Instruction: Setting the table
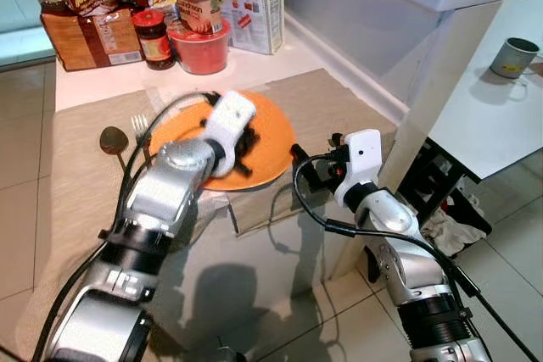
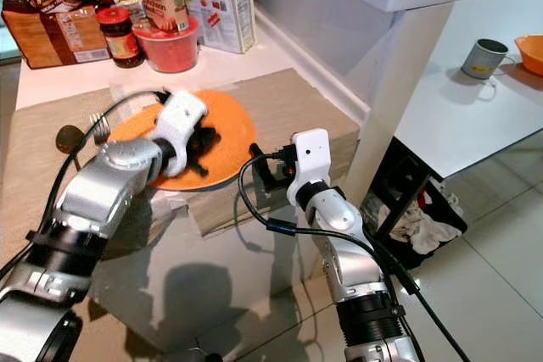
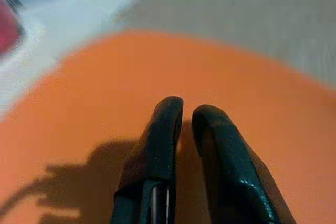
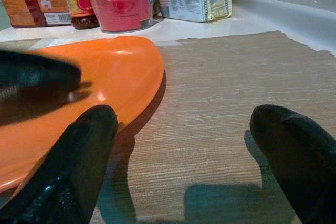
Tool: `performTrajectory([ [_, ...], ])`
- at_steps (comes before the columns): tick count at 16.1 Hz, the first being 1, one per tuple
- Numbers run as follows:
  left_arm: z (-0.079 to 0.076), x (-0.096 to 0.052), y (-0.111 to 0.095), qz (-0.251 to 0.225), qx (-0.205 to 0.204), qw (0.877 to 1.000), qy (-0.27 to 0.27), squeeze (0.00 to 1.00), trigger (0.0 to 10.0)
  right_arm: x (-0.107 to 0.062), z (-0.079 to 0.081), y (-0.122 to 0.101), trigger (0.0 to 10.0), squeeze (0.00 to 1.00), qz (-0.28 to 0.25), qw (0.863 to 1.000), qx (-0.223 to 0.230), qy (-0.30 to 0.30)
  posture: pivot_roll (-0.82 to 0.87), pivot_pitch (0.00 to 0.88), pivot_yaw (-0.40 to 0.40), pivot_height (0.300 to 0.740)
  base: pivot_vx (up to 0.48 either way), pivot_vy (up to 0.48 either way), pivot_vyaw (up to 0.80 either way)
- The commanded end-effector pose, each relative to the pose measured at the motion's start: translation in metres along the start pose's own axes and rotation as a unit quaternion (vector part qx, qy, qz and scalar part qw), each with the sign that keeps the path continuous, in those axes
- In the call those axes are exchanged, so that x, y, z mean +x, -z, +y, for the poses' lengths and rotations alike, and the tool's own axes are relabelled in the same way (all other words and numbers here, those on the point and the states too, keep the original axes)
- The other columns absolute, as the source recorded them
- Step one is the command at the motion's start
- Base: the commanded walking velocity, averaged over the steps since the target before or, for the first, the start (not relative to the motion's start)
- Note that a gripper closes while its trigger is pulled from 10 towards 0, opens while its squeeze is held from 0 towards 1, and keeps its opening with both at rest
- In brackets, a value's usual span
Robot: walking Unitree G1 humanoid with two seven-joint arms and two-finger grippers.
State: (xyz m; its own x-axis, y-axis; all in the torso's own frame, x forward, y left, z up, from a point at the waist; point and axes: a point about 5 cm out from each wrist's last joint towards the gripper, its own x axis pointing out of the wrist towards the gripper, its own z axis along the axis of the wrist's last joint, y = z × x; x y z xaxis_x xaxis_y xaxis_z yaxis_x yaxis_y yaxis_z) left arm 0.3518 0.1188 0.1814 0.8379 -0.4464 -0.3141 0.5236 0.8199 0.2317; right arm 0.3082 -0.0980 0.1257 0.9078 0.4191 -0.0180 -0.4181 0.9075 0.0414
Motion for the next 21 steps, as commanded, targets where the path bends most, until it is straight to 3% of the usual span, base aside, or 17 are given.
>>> performTrajectory([
  [1, 0.009, -0.005, -0.019, -0.049, -0.001, 0.999, -0.023, 0.0, 10.0, -0.001, 0.001, -0.002, 10.0, 0.0, -0.001, 1.0, -0.005, -0.002, 0.03, 0.0, 0.028, 0.74, 0.0, 0.0, 0.0],
  [4, 0.015, -0.017, -0.019, -0.045, 0.012, 0.998, -0.035, 0.0, 10.0, -0.001, 0.002, -0.001, 10.0, 0.0, 0.0, 1.0, -0.004, -0.005, 0.03, 0.0, 0.023, 0.74, 0.0, 0.0, 0.0],
  [7, 0.037, -0.031, 0.004, 0.01, 0.014, 0.997, -0.077, 0.0, 10.0, 0.0, 0.003, -0.001, 10.0, 0.0, 0.0, 1.0, -0.004, -0.01, 0.05, 0.0, 0.016, 0.74, 0.0, 0.0, 0.0],
  [11, 0.048, -0.049, 0.028, 0.018, -0.014, 0.992, -0.122, 0.0, 10.0, 0.0, 0.003, -0.002, 10.0, 0.0, -0.007, 1.0, -0.003, -0.007, 0.05, 0.0, 0.009, 0.74, 0.0, 0.0, 0.0],
  [17, 0.028, -0.046, 0.045, 0.092, -0.014, 0.994, -0.06, 0.0, 10.0, 0.001, 0.004, -0.001, 10.0, 0.0, 0.0, 1.0, -0.004, -0.013, 0.06, 0.0, 0.007, 0.74, 0.0, 0.0, 0.0],
  [21, 0.023, -0.036, 0.038, 0.102, 0.012, 0.994, -0.033, 0.0, 10.0, 0.002, 0.006, -0.001, 10.0, 0.0, -0.001, 1.0, -0.003, -0.013, 0.05, 0.0, 0.018, 0.74, 0.0, 0.0, 0.0],
])
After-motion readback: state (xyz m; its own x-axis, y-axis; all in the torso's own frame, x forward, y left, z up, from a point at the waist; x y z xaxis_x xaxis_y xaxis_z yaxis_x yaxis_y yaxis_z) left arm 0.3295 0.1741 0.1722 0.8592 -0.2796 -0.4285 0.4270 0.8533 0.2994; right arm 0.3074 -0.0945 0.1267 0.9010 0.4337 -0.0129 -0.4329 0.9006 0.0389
